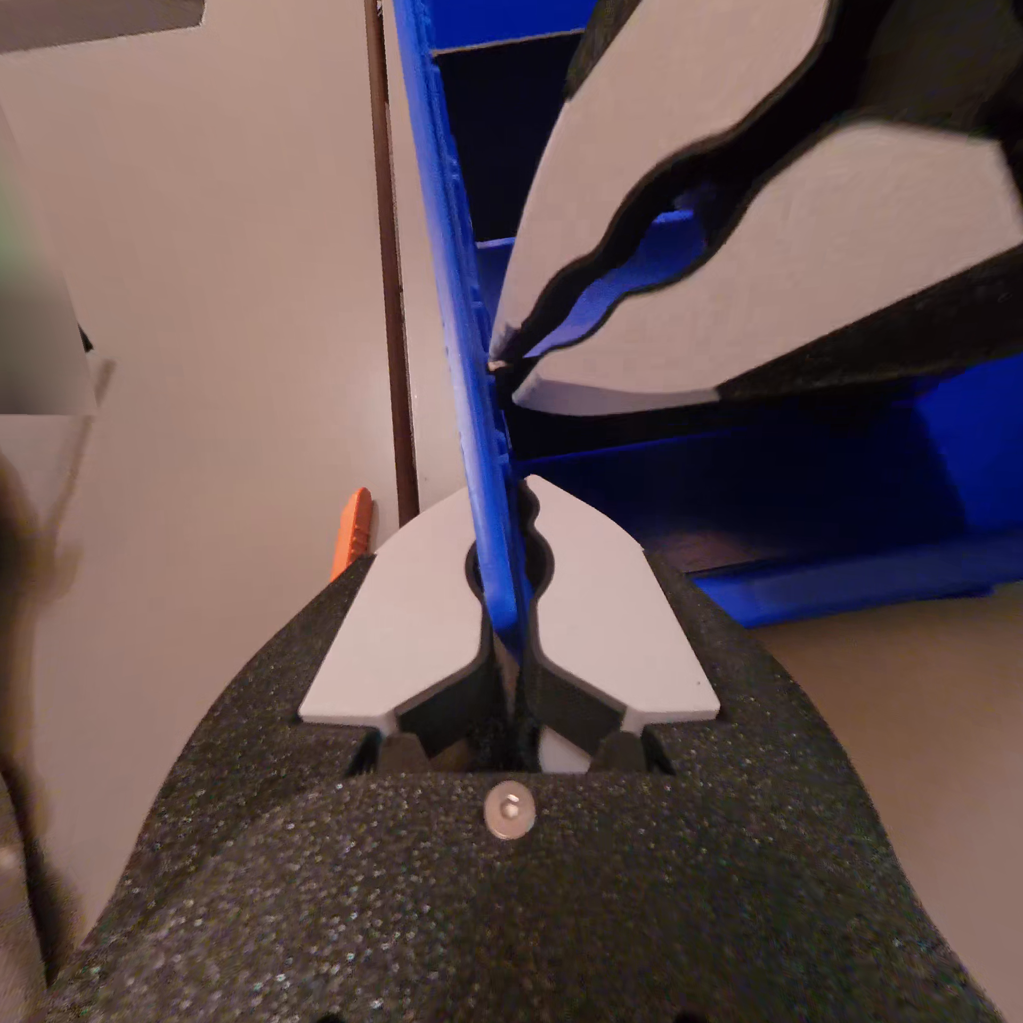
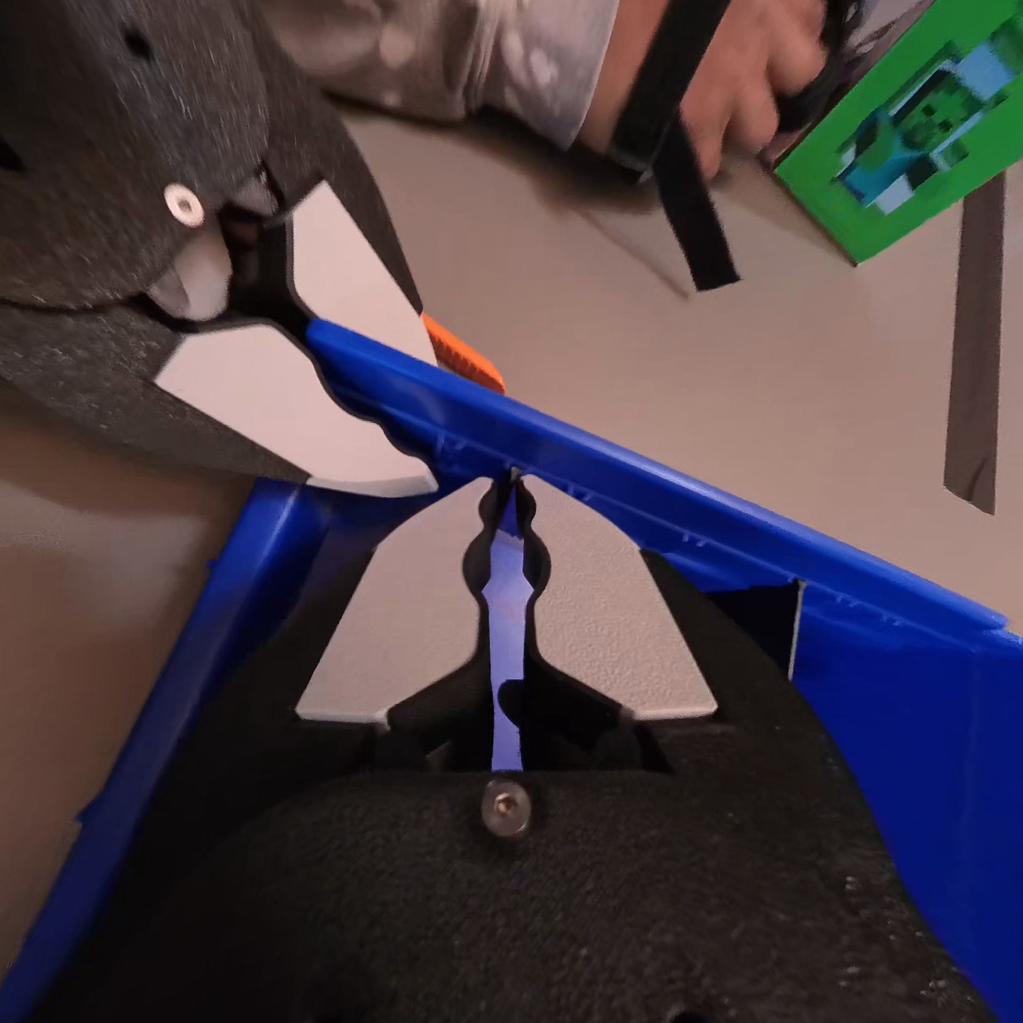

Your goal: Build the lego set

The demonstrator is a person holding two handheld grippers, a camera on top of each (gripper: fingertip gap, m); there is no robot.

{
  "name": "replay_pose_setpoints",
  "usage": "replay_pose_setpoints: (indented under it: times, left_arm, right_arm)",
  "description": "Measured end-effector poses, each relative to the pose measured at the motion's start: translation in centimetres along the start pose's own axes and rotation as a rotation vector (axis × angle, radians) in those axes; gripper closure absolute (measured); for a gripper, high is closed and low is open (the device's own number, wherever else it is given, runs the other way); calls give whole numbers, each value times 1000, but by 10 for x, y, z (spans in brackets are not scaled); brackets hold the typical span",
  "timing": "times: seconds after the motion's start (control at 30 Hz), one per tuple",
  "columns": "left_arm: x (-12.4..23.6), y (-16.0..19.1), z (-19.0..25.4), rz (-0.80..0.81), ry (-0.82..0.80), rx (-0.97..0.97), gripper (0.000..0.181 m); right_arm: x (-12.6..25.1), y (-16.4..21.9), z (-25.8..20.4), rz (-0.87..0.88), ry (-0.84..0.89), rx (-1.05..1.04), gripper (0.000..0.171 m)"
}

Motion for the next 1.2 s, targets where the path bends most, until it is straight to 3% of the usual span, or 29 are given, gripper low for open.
replay_pose_setpoints:
  times: [0.17,0.3,0.43,0.53,0.63,0.8,1.03,1.2]
  left_arm:
    - [0,0,1,-4,-16,16,176]
    - [-1,2,1,-27,-34,-6,172]
    - [16,2,2,60,-212,-42,139]
    - [48,-3,13,198,-313,-76,135]
    - [68,-12,39,262,-234,-141,138]
    - [68,-26,77,318,-133,-174,107]
    - [35,-42,115,153,101,-546,128]
    - [2,-60,141,-50,182,-851,139]
  right_arm:
    - [25,-7,8,192,114,-33,145]
    - [52,-6,8,139,229,-18,110]
    - [91,0,-1,21,137,-62,109]
    - [119,16,-7,-85,79,-101,110]
    - [142,32,-16,-49,107,-199,110]
    - [164,56,-43,66,190,-331,104]
    - [171,77,-59,-57,-15,-375,99]
    - [170,82,-66,-115,-106,-174,110]
Point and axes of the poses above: each gripper's, where its closed fingertips meet, x back along the fingers, y out of its underside, z = x × y across the jaws, the point moved 10 cm from there along x, back along the fingers, and after that the axes turned 7 degrees about x, right-handed, at the moved point
